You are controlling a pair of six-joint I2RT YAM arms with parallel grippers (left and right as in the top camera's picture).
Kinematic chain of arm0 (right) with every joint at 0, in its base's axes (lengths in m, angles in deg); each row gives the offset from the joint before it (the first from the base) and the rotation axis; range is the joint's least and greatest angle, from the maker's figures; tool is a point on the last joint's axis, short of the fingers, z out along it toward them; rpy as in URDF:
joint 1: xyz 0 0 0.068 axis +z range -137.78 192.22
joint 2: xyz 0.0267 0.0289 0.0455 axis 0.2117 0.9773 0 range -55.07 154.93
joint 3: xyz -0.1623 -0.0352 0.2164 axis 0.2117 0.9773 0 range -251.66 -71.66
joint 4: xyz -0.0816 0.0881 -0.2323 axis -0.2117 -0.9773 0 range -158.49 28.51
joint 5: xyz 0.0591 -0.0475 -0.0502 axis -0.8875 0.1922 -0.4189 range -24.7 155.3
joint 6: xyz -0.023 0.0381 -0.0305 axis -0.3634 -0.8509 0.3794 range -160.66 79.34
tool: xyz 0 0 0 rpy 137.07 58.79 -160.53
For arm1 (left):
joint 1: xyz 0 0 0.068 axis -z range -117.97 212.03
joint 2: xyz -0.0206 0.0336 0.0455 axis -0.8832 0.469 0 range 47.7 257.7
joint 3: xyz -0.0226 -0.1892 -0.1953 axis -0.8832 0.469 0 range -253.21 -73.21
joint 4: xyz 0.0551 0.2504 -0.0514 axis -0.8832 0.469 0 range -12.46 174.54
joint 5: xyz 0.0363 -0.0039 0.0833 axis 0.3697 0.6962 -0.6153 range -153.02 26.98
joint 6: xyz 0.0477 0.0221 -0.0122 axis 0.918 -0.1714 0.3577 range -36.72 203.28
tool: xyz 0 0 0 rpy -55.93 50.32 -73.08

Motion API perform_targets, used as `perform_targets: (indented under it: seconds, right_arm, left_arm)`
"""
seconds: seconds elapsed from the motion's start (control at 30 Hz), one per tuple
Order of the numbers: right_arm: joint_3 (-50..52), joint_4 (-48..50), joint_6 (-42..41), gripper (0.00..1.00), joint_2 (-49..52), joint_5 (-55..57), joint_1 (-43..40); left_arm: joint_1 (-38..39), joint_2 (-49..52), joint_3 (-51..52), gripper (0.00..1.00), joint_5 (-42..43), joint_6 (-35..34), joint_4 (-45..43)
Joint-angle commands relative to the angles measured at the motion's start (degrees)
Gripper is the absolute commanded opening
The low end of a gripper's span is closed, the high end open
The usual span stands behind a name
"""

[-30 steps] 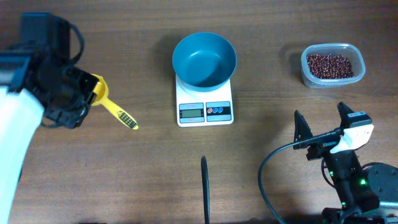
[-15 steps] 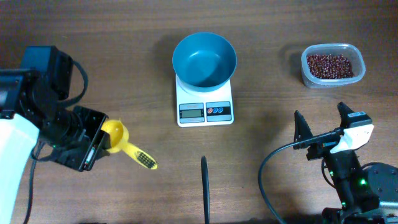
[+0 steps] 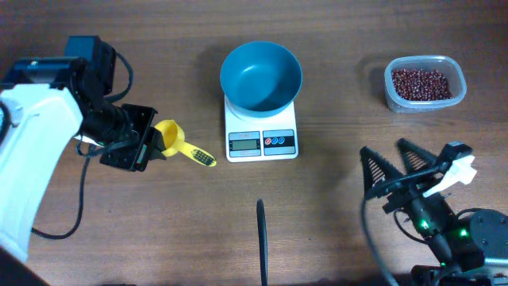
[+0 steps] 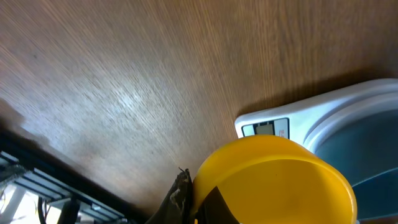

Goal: Scoop item into bowl and weigh 50g on scale

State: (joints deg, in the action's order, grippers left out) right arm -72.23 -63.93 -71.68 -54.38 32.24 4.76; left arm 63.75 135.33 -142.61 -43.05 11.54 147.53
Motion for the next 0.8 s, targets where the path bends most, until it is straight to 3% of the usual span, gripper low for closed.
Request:
perform_targets:
  seconds: [0.0, 0.1, 0.2, 0.43, 0.67, 0.77]
  right_arm:
    - [0.26, -1.64, -20.72, 0.99, -0.33, -24.87, 0.33]
    - [0.26, -0.74, -29.11, 0.99, -0.33, -25.53, 0.33]
    - [0.20, 9.07, -28.52, 0.99, -0.31, -26.95, 0.33]
    - [-2.16, 7.80, -35.60, 0.92, 3.45, -28.22, 0.33]
    - [-13.14, 7.82, -38.38, 0.92, 27.02, -27.85, 0.33]
    - [-22.34, 7.80, -36.74, 0.91, 39.47, -27.91, 0.46]
  left_arm:
    - [0.17, 0.33, 0.15, 0.00, 3.21, -0.90, 0.07]
    - [0.15, 0.33, 0.15, 0.00, 5.05, -0.92, -0.15]
    - [0.15, 0.33, 0.15, 0.00, 7.96, -0.92, -0.87]
    - [0.17, 0.33, 0.15, 0.00, 10.27, -1.99, -2.47]
    - [0.17, 0.31, -2.38, 0.00, 10.03, -5.57, -3.19]
    - [2.01, 0.31, -4.81, 0.00, 7.98, -12.35, -3.61]
